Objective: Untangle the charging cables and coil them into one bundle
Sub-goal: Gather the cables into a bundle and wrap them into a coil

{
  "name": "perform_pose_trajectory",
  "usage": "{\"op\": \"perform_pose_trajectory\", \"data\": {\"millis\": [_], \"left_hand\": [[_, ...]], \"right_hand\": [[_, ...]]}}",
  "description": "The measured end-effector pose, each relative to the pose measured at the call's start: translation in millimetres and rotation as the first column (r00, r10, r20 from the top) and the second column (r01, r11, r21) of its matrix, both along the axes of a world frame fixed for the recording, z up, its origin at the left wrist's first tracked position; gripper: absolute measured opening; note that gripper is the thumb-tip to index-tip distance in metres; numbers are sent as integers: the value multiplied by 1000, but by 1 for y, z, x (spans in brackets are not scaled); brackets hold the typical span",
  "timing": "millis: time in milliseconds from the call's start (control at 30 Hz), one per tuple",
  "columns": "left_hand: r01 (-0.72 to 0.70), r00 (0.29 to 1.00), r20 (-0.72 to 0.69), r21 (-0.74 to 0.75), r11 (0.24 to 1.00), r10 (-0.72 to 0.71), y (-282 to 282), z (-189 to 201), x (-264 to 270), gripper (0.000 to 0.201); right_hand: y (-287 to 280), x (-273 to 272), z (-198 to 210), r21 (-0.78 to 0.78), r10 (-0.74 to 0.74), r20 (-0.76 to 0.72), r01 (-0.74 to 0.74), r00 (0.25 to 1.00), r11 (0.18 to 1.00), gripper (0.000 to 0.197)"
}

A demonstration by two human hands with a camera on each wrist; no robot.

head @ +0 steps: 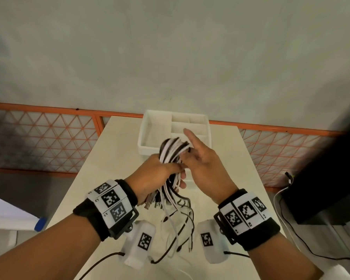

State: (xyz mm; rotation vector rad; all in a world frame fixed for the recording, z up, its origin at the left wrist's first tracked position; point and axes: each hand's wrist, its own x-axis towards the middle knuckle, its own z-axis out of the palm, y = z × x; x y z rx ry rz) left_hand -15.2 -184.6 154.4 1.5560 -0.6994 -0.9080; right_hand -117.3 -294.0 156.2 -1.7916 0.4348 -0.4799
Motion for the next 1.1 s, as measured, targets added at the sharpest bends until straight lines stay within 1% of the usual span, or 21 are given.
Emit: {"op": "perform_pose_trajectory", "data": {"millis": [33,67,100,167,200,233,267,367,400,467,533,567,633,667,767,800,867,933,967,1033,1100], "left_hand": [[-49,999,-15,-24,998,49,-1,1,2,16],[-109,994,-35,-45,993,107,-2,2,5,15],[-167,985,-57,-64,984,164,-3,3,8,14],[-232,972,-74,-100,968,225,-5,2,13,14],[-244,969,-71,-120,962,237,-6,2,13,14],[-259,965,-70,-140,956,251,-7,1,14,15],[-271,962,-70,-159,949,263,-8,0,14,16],[-300,954,-69,-203,932,292,-8,-1,18,16],[-308,951,-100,-216,926,293,-6,0,19,14],[-296,944,-223,-252,921,242,-1,6,23,12],[-202,944,-314,-289,936,106,5,10,26,12],[-124,951,-307,-290,949,30,9,10,27,14],[55,967,-230,-247,968,-113,14,8,28,21],[131,966,-194,-213,968,-173,16,7,27,24],[291,947,-115,-92,952,-301,19,5,19,20],[334,938,-89,-44,942,-336,18,4,16,19],[387,922,-11,69,919,-387,16,0,11,19],[402,898,104,194,895,-427,11,-5,4,25],[387,893,147,231,893,-425,9,-8,-1,28],[292,916,201,261,920,-348,4,-15,-9,27],[164,943,237,282,945,-234,0,-21,-13,22]], "right_hand": [[1,0,-3,191,39,19,-42,999,981,79],[3,-1,-7,322,82,12,-81,997,943,93],[7,-3,-12,334,137,-41,-116,990,935,104],[18,-10,-25,114,238,-246,-216,940,970,114],[22,-12,-32,-14,238,-330,-257,914,966,111],[26,-13,-37,-112,208,-370,-265,905,958,103],[27,-13,-42,-168,160,-383,-239,910,956,87],[22,-11,-49,-238,25,-371,-121,928,964,10],[18,-12,-51,-238,10,-373,-106,928,965,8],[11,-16,-55,-221,-8,-412,-92,911,971,22],[1,-20,-56,-216,-49,-437,-52,898,975,28],[-5,-21,-56,-226,-71,-446,-36,892,973,25],[-18,-20,-55,-252,-111,-486,-17,867,968,13],[-24,-19,-53,-273,-132,-511,-14,849,962,12],[-36,-17,-51,-399,-223,-543,-15,809,917,34],[-36,-17,-49,-438,-251,-547,-17,798,899,37],[-35,-15,-45,-514,-302,-529,-17,793,857,30],[-30,-11,-40,-588,-351,-499,-13,792,809,15],[-27,-9,-38,-621,-367,-480,-13,796,784,11],[-23,-6,-35,-652,-382,-442,2,812,758,12],[-23,-5,-31,-655,-397,-416,33,818,755,11]]}}
